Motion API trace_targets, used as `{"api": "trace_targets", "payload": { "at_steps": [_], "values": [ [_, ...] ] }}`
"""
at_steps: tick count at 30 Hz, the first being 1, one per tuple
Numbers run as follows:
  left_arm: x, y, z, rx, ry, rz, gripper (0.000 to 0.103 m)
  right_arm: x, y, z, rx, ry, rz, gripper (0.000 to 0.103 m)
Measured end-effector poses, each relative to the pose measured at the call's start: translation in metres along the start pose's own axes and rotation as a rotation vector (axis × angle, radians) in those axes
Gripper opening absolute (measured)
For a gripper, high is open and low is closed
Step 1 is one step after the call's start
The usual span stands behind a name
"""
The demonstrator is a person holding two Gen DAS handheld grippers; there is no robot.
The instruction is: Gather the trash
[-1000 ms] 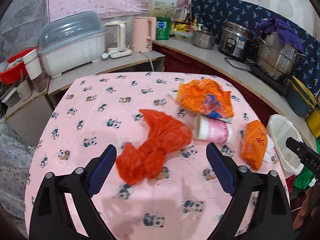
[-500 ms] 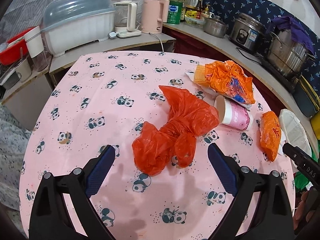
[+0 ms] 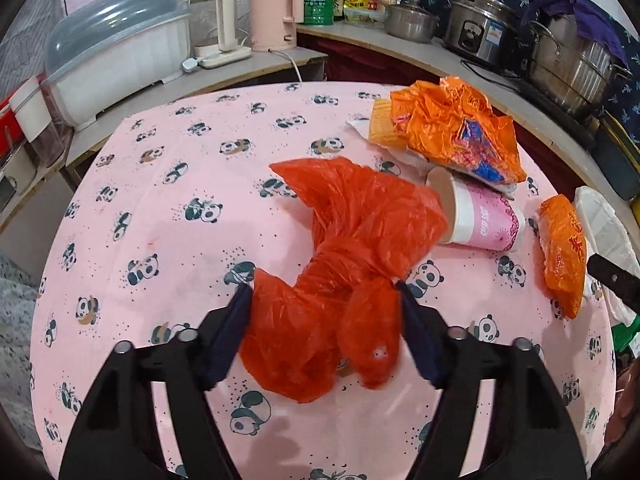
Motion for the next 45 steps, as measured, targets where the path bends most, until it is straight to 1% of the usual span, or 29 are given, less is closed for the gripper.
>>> {"api": "trace_targets", "payload": {
  "at_steps": [1,3,4,6,9,10,11,14,17,18,24,28,34,38,40,43,45],
  "values": [
    [0.0,0.0,0.0,0.001,-0.003,0.004,0.061,0.002,0.0,-0.003,0.003,0.004,-0.004,0.063],
    [0.0,-0.001,0.002,0.004,-0.011,0.0,0.049,0.004,0.0,-0.009,0.007,0.012,-0.01,0.063],
    [0.0,-0.002,0.003,0.008,-0.011,-0.004,0.048,0.005,0.001,-0.014,0.009,0.02,-0.012,0.063],
    [-0.001,-0.005,0.005,0.017,-0.016,-0.006,0.043,0.005,0.002,-0.021,0.018,0.034,-0.016,0.063],
    [-0.002,-0.008,0.008,0.007,-0.013,0.003,0.039,0.003,0.005,-0.031,0.031,0.058,-0.019,0.062],
    [-0.003,-0.009,0.009,-0.001,-0.013,0.007,0.039,0.003,0.006,-0.034,0.032,0.061,-0.016,0.059],
    [-0.003,-0.01,0.01,-0.005,-0.012,0.01,0.039,0.002,0.008,-0.036,0.032,0.065,-0.012,0.05],
    [-0.004,-0.013,0.016,-0.011,-0.017,0.016,0.038,0.0,0.011,-0.037,0.043,0.069,-0.002,0.034],
    [-0.004,-0.015,0.023,-0.011,-0.029,0.019,0.036,0.0,0.016,-0.031,0.051,0.053,0.015,0.023],
    [-0.004,-0.016,0.027,-0.014,-0.033,0.022,0.035,0.001,0.018,-0.027,0.054,0.043,0.023,0.021],
    [-0.004,-0.025,0.051,-0.033,-0.074,0.019,0.031,0.006,0.028,0.007,0.089,-0.021,0.05,0.021],
    [-0.004,-0.035,0.069,-0.043,-0.102,0.003,0.028,0.012,0.029,0.038,0.115,-0.078,0.054,0.021],
    [-0.003,-0.054,0.097,-0.067,-0.146,-0.027,0.027,0.023,0.012,0.09,0.13,-0.174,0.034,0.021],
    [-0.004,-0.071,0.114,-0.084,-0.173,-0.057,0.026,0.026,-0.005,0.114,0.124,-0.219,0.009,0.021],
    [-0.004,-0.081,0.12,-0.095,-0.183,-0.08,0.017,0.026,-0.015,0.122,0.12,-0.235,-0.005,0.021],
    [-0.004,-0.098,0.128,-0.113,-0.188,-0.108,0.014,0.024,-0.029,0.131,0.11,-0.252,-0.027,0.021],
    [-0.004,-0.111,0.133,-0.124,-0.196,-0.133,0.01,0.021,-0.039,0.135,0.105,-0.258,-0.042,0.021]
  ]
}}
Point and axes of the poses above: each gripper's, at about its wrist camera, not at the fingertips, and z roughly against the way its jaws point, y to its left, x to its top, the point moved 10 cm from there along -z, roughly the way its jaws point, and after that the axes turned 15 degrees about y, right-handed, at the moved point
